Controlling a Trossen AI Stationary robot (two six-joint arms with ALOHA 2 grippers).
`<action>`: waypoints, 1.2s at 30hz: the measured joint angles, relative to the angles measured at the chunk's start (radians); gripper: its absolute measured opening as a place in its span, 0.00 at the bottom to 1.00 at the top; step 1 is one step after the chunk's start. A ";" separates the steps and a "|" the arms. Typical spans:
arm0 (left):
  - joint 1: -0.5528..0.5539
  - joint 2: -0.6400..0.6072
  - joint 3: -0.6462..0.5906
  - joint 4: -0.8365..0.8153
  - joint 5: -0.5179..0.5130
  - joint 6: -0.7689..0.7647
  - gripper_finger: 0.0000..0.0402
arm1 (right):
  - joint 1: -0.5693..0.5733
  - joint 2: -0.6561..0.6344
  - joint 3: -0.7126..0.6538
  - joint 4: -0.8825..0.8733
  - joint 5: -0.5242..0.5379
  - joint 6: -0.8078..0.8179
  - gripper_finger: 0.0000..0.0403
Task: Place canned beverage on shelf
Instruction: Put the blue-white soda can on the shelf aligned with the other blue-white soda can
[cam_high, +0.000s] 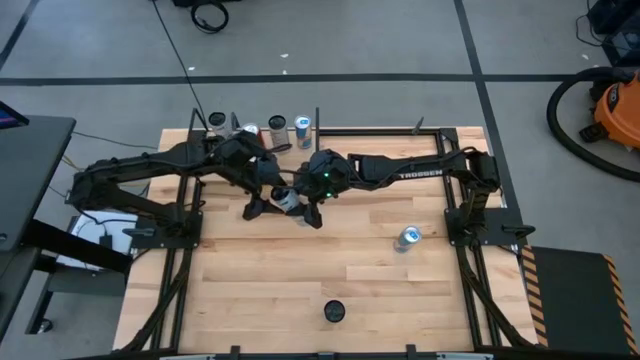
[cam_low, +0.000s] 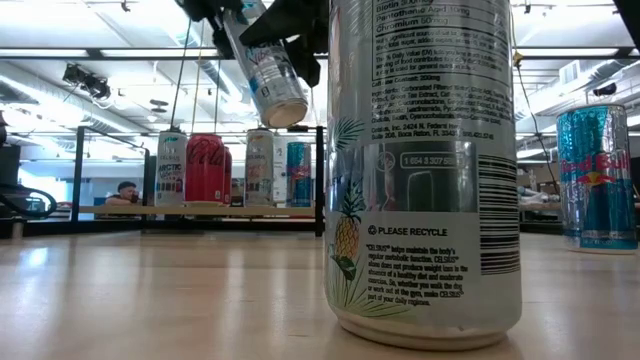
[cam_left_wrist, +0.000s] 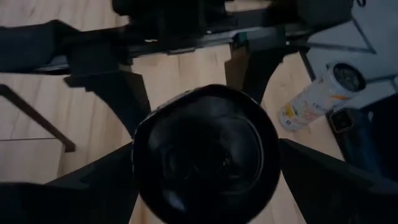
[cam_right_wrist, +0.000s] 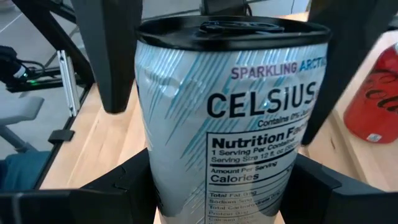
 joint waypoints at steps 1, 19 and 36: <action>-0.003 0.007 0.000 -0.001 -0.001 0.013 0.89 | 0.000 0.000 0.000 -0.006 -0.001 0.001 0.63; -0.019 0.026 0.000 0.032 -0.003 0.176 0.85 | 0.003 0.000 0.000 -0.029 -0.016 -0.001 0.63; -0.027 0.026 0.000 0.028 -0.009 0.197 0.66 | 0.004 0.000 0.000 -0.028 -0.041 -0.005 0.65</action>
